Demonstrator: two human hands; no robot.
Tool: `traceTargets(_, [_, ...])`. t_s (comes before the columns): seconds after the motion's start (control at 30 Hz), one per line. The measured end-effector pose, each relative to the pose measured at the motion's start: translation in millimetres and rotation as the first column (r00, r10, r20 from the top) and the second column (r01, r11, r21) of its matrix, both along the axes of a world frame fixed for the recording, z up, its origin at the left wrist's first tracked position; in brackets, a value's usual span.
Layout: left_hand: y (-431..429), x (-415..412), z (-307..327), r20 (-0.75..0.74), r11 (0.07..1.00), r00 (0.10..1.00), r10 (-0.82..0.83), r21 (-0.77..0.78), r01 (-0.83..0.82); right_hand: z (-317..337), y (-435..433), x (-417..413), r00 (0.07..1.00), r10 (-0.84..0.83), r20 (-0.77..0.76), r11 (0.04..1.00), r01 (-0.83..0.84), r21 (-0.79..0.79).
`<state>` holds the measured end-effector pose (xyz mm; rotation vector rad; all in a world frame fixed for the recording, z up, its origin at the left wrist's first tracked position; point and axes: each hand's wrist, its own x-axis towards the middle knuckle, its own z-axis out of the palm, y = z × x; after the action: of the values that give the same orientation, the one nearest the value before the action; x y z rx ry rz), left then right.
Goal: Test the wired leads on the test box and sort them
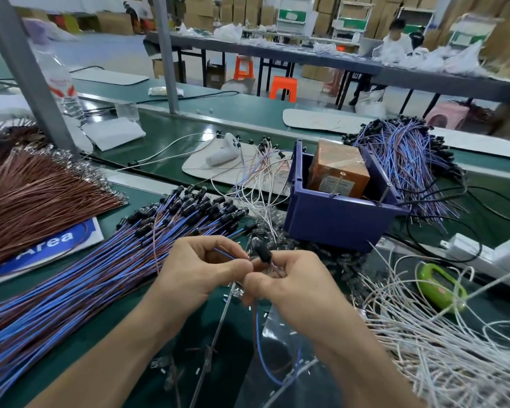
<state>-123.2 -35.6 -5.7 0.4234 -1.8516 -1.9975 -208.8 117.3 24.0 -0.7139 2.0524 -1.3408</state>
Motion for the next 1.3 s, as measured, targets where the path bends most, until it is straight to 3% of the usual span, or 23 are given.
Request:
traceTargets(0.2, [-8.6, 0.1, 5.6, 0.032, 0.989, 0.993, 0.11, 0.095, -0.112, -2.5, 0.4, -5.6, 0.994, -0.088, 0.061, 0.996, 0.088, -0.007])
traceTargets(0.33, [-5.2, -1.3, 5.0, 0.056, 0.99, 0.992, 0.117, 0.078, -0.121, -0.5, 1.6, -6.5, 0.991, -0.077, 0.105, 0.997, 0.077, 0.002])
traceTargets(0.53, [-11.5, -3.0, 2.8, 0.053, 0.955, 0.96, 0.274, 0.1, -0.278, 3.6, 3.0, -7.9, 0.979, -0.114, 0.168, 0.989, 0.128, -0.072])
traceTargets(0.7, [-8.6, 1.5, 2.8, 0.038, 0.974, 0.977, 0.208, -0.101, -0.203, 7.1, 3.8, -7.9, 0.976, -0.098, 0.195, 0.987, 0.12, -0.107])
traceTargets(0.83, [-6.4, 0.4, 3.0, 0.067, 0.978, 0.984, 0.165, -0.137, -0.155, 8.6, 5.1, -6.3, 0.979, -0.066, 0.191, 0.992, 0.085, -0.092])
traceTargets(1.03, [-2.2, -4.1, -0.3, 0.084, 0.976, 0.973, 0.216, -0.003, -0.217, 9.3, 5.2, -5.8, 0.978, -0.07, 0.198, 0.99, 0.093, -0.106])
traceTargets(1.3, [4.3, -6.6, -2.5, 0.056, 0.961, 0.961, 0.27, 0.049, -0.273, 8.4, 4.2, -6.0, 0.98, -0.078, 0.183, 0.99, 0.098, -0.104])
